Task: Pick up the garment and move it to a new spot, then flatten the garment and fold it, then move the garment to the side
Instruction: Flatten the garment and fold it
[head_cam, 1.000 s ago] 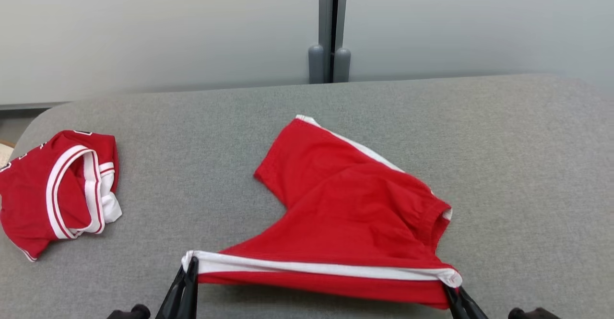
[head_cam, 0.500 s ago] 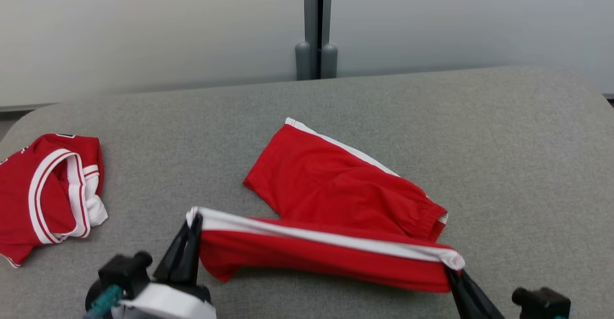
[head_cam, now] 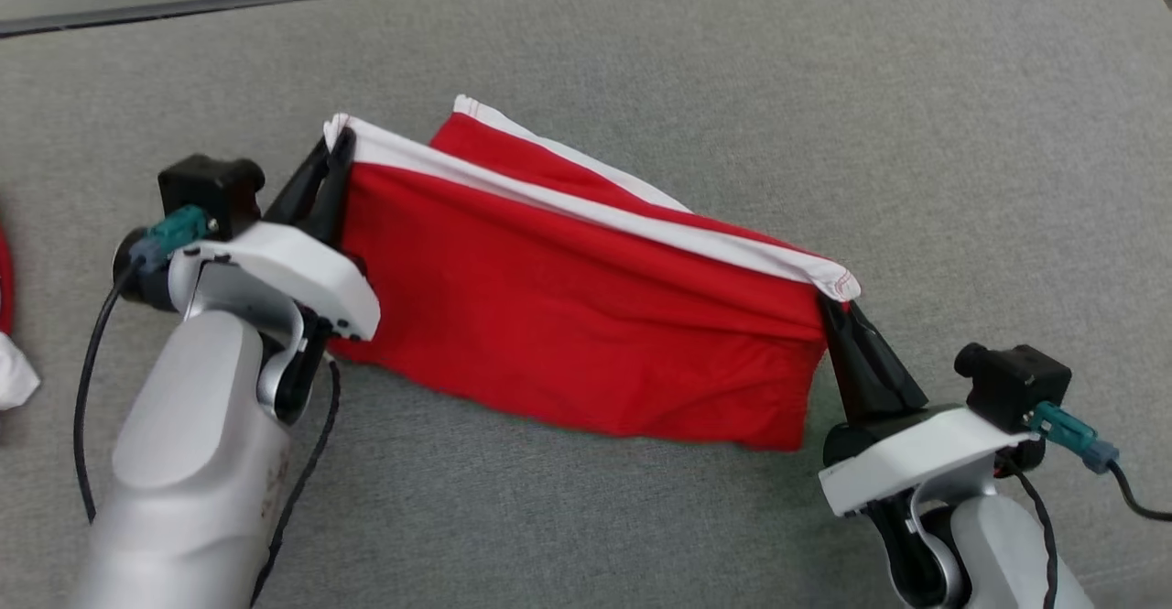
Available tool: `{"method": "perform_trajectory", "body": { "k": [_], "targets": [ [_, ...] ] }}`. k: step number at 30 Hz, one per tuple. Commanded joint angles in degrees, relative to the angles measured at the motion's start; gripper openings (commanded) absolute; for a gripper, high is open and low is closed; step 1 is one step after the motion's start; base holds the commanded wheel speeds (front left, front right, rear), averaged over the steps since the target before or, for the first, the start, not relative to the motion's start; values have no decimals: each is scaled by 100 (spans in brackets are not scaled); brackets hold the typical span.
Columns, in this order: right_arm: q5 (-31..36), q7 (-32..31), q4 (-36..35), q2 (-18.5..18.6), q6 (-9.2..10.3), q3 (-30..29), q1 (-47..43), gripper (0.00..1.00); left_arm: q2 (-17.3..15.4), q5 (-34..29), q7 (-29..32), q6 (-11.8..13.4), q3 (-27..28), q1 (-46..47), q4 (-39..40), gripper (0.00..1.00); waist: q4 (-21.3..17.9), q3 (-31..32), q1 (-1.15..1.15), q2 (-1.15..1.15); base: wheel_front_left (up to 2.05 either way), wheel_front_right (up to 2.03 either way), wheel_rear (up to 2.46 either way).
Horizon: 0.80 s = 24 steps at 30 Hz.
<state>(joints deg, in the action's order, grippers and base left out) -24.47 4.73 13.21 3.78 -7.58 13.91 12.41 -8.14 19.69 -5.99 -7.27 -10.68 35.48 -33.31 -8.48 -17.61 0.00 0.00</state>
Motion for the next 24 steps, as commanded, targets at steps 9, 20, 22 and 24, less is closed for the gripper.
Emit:
{"method": "perform_trajectory", "body": {
  "k": [9,20,22,24],
  "targets": [
    [-332,363,552,-29,15,207,712,0,11,173,-103,-18,-674,1594,-1467,0,-550,-819,0,0,0,0,0],
    [-36,775,672,405,13,588,689,100,-20,696,-762,-9,-1095,1819,-2511,100,-450,-709,0,0,0,0,0],
    [168,856,516,521,13,460,523,100,-18,723,-872,62,-1000,1678,-2419,100,-356,-596,0,0,0,0,0],
    [334,913,294,586,13,292,375,100,-58,685,-912,207,-881,1488,-2197,100,-259,-475,0,0,0,0,0]
  ]
}}
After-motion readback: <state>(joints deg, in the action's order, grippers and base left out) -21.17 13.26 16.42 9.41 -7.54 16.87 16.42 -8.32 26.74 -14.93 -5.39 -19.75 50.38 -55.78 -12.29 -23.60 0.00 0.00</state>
